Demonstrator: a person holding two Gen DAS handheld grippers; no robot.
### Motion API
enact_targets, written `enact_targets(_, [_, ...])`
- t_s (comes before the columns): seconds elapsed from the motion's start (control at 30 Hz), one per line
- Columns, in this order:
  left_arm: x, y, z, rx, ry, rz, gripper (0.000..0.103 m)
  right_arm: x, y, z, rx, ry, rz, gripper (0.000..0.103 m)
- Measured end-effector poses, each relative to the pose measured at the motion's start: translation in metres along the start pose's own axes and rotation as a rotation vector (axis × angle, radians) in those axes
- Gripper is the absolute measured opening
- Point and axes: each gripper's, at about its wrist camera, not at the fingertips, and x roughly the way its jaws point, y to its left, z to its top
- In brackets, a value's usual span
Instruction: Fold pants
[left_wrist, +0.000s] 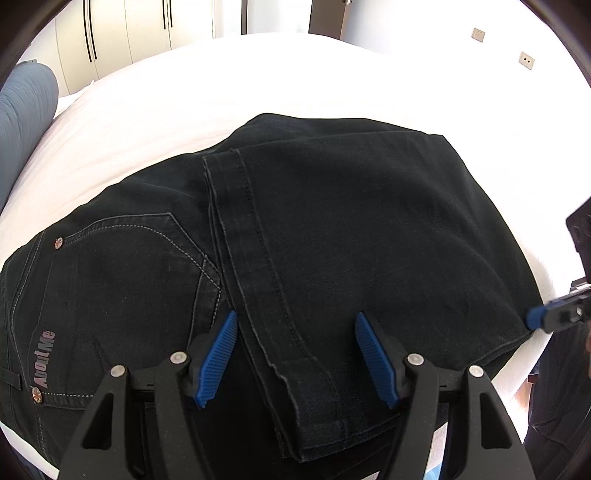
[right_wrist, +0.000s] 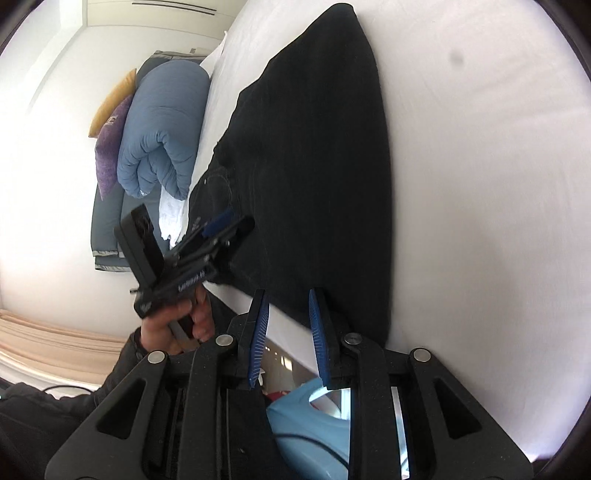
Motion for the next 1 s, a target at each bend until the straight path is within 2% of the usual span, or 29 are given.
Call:
enact_targets(0.07, [0.000, 0.000, -0.002, -0.003, -0.005, -0.002, 0.069, -0.017, 0.017, -0.020, -0.025, -0.011, -0.016, 0.024])
enact_targets(0.17, [0.002, 0.002, -0.006, -0.005, -0.011, -0.003, 0.069, -0.026, 0.056, -0.007, -0.076, -0.055, 0.026, 0.025])
enact_targets(0.3, [0.003, 0.003, -0.010, -0.006, -0.014, -0.006, 0.069, -0.024, 0.092, 0.036, -0.149, -0.070, 0.038, 0.025])
enact_targets(0.4, [0.003, 0.004, -0.012, -0.008, -0.017, -0.007, 0.069, -0.005, 0.103, 0.077, -0.176, -0.028, 0.059, 0.025])
enact_targets(0.57, [0.004, 0.007, -0.015, -0.011, -0.024, -0.013, 0.069, 0.056, 0.079, 0.131, -0.092, 0.081, 0.073, 0.025])
enact_targets(0.63, [0.004, 0.009, -0.016, -0.013, -0.025, -0.016, 0.069, 0.085, 0.064, 0.148, -0.045, 0.119, 0.006, 0.025])
enact_targets(0.67, [0.004, 0.010, -0.016, -0.015, -0.025, -0.017, 0.069, 0.095, 0.056, 0.154, -0.019, 0.124, -0.024, 0.017])
enact_targets(0.7, [0.004, 0.011, -0.017, -0.017, -0.028, -0.019, 0.069, 0.098, 0.050, 0.159, 0.005, 0.111, -0.002, 0.009])
enact_targets(0.77, [0.004, 0.013, -0.018, -0.024, -0.033, -0.024, 0.069, 0.098, 0.048, 0.169, 0.035, 0.075, 0.012, 0.007])
enact_targets(0.87, [0.004, 0.016, -0.020, -0.036, -0.044, -0.029, 0.069, 0.090, 0.055, 0.174, 0.019, 0.024, -0.035, 0.008])
enact_targets(0.9, [0.003, 0.016, -0.021, -0.038, -0.049, -0.030, 0.069, 0.087, 0.058, 0.174, 0.016, 0.010, -0.055, 0.012])
enact_targets(1.0, [-0.002, 0.018, -0.025, -0.051, -0.073, -0.028, 0.069, 0.082, 0.078, 0.168, 0.008, 0.017, 0.010, 0.014])
